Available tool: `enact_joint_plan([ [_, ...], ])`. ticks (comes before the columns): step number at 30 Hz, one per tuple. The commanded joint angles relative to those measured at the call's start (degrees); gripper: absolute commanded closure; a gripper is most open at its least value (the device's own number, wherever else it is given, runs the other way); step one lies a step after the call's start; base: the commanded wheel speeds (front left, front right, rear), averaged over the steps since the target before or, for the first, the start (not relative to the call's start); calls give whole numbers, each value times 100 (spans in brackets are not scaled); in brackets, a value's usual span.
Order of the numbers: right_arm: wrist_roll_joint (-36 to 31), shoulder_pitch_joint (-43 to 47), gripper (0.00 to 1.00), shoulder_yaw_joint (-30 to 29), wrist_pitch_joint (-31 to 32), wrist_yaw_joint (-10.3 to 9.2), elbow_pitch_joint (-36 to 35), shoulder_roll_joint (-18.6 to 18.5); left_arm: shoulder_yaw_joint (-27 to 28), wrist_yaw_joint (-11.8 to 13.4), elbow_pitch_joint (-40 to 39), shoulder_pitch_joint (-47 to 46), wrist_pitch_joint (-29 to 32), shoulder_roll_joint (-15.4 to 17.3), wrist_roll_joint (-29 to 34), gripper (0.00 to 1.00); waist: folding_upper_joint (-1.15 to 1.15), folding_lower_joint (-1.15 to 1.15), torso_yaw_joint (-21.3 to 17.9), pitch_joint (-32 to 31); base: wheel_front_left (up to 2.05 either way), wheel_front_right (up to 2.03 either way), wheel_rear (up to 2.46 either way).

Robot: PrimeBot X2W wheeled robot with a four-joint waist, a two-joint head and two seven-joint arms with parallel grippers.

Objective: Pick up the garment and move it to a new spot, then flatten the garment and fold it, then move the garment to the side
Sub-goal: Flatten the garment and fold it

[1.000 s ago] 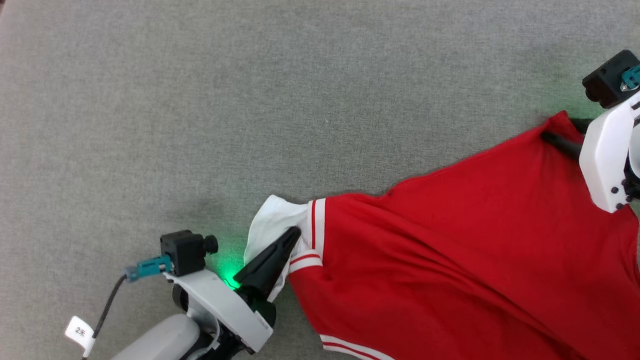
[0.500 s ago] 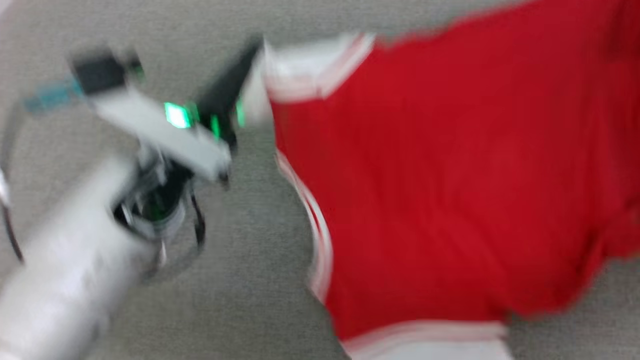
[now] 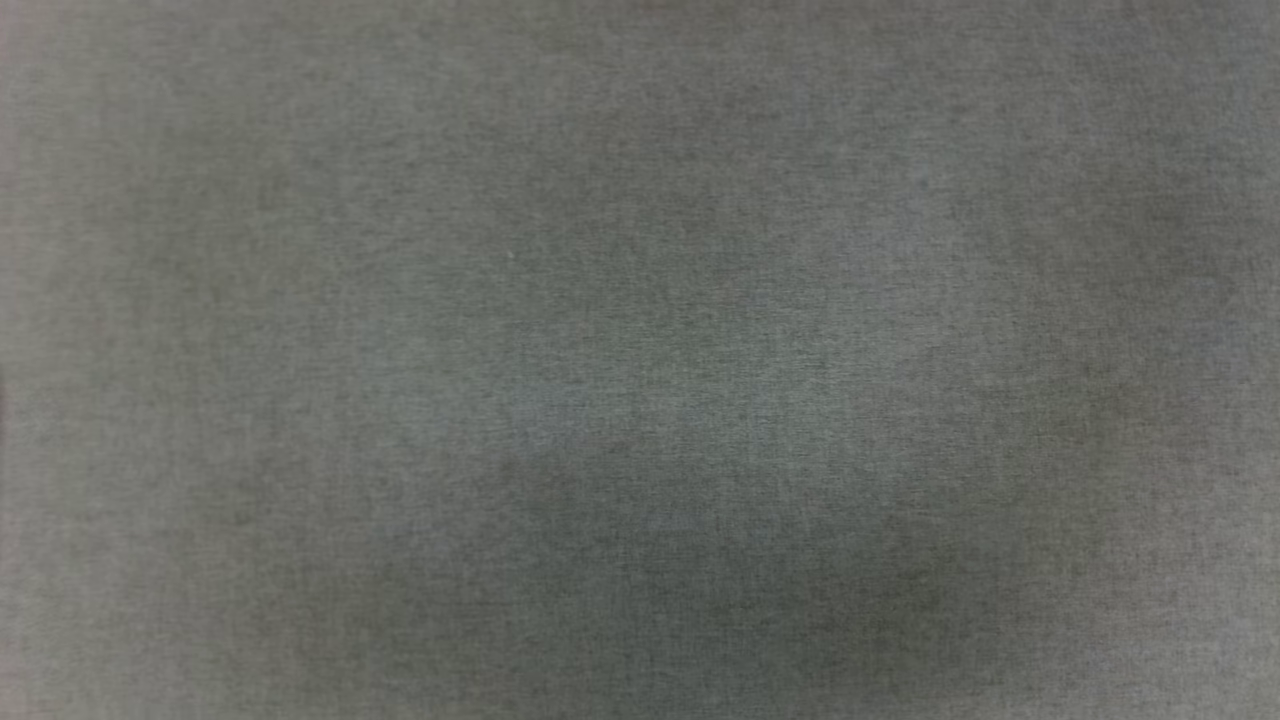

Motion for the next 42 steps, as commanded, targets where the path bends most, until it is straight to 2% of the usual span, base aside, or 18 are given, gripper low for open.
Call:
enact_joint_plan([
  [1, -72, 64, 100, 44, -28, -4, 116, 27, -61, -32, 103, 106, 28, -40, -5, 100, 0, 0, -56, 43, 0, 0, 0],
  [5, 73, 441, 100, 90, 77, -4, 355, 155, -285, -71, 219, 651, -25, -42, 52, 100, 0, 0, -25, 49, 0, 0, 0],
  [8, 141, 963, 100, 290, 349, -4, 329, 188, -407, -64, -204, 1482, -207, -77, -96, 100, 0, 0, -2, 49, 0, 0, 0],
  [12, 446, 1853, 100, 508, 650, -4, -168, 71, -515, -65, -997, 2908, -525, 130, -295, 100, 0, 0, 11, 51, 0, 0, 0],
  [14, 580, 2383, 100, 599, 719, -4, -557, -116, -711, -65, -1466, 3612, -634, 224, -266, 100, 0, 0, 33, 23, 0, 0, 0],
  [17, 828, 3185, 100, 698, 706, -4, -1200, -450, -1129, -66, -2062, 4626, -772, 536, -18, 100, 0, 0, 72, -99, 0, 0, 0],
  [21, 1215, 4223, 100, 684, 666, -3, -2036, -885, -1362, -66, -2916, 5722, -918, 850, -14, 100, 0, 0, 138, -319, 0, 0, 0],
  [23, 1393, 4743, 100, 661, 682, -3, -2478, -1079, -1381, -66, -3339, 6222, -970, 992, -42, 100, 0, 0, 147, -454, 0, 0, 0],
  [24, 1393, 4743, 100, 661, 682, -3, -2478, -1079, -1381, -66, -3339, 6222, -970, 992, -42, 100, 0, 0, 147, -454, 0, 0, 0],
  [28, 1603, 5701, 100, 630, 711, -3, -3239, -1420, -1330, -66, -4016, 7116, -1013, 1342, 58, 100, 0, 0, 125, -684, 0, 0, 0],
  [33, 1850, 6763, 100, 477, 835, -4, -4030, -1796, -1018, -58, -4674, 8099, -1032, 1593, 167, 100, 0, 0, 88, -884, 0, 0, 0],
  [42, 1875, 8507, 100, 62, 895, -4, -5262, -2264, -678, 255, -5998, 9542, -1024, 1928, 524, 100, 0, 0, -24, -1069, 0, 0, 0],
])
